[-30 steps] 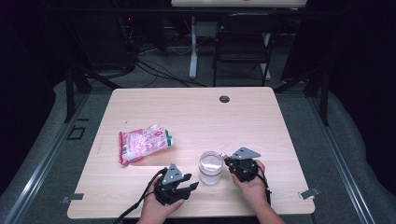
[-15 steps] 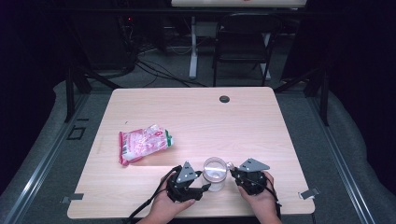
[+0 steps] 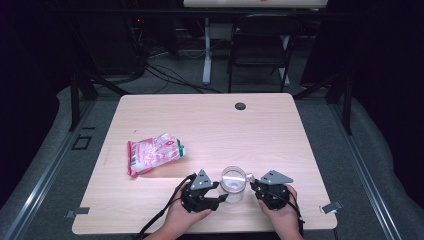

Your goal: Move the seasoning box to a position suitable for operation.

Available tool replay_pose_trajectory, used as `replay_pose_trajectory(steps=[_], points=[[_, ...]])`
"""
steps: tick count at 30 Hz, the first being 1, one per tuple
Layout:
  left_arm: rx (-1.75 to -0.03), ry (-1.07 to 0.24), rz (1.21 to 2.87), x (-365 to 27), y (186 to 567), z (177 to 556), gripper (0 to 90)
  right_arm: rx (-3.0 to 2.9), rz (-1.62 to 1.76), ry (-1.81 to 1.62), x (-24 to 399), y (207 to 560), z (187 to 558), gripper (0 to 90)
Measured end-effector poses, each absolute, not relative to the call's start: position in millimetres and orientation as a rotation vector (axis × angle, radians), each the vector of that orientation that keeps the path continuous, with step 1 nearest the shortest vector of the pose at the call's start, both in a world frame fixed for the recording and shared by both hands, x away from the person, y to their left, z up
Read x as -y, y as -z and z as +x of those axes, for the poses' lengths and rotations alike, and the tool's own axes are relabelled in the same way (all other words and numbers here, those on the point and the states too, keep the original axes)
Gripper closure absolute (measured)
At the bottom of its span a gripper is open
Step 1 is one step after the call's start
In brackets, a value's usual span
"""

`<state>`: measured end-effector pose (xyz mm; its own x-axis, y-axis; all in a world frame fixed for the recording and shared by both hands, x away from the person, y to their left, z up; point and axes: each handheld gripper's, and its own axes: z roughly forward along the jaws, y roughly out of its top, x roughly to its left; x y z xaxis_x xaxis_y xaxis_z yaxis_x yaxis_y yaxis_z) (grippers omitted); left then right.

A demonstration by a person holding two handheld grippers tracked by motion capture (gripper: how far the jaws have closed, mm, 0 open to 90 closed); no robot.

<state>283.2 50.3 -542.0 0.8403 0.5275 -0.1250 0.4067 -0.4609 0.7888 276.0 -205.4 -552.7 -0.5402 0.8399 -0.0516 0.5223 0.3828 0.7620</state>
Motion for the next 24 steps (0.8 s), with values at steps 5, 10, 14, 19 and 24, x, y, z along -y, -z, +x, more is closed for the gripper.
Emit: replay_pose_trajectory(steps=[5, 10, 14, 19, 24], points=[[-0.691, -0.193, 2.112, -48, 542, 287, 51.4, -2.194, 1.198, -1.002, 209, 554, 278, 79.4], [-0.712, -0.215, 2.112, -49, 543, 291, 51.9, -2.191, 1.201, -1.006, 211, 552, 277, 78.2], [-0.696, -0.225, 2.118, -52, 541, 290, 53.6, -2.182, 1.202, -1.033, 212, 551, 276, 75.1], [-0.721, -0.241, 2.080, -65, 532, 291, 53.4, -2.181, 1.199, -1.056, 216, 548, 273, 69.0], [-0.767, -0.311, 2.016, -96, 515, 297, 52.6, -2.199, 1.186, -1.115, 221, 542, 271, 63.0]])
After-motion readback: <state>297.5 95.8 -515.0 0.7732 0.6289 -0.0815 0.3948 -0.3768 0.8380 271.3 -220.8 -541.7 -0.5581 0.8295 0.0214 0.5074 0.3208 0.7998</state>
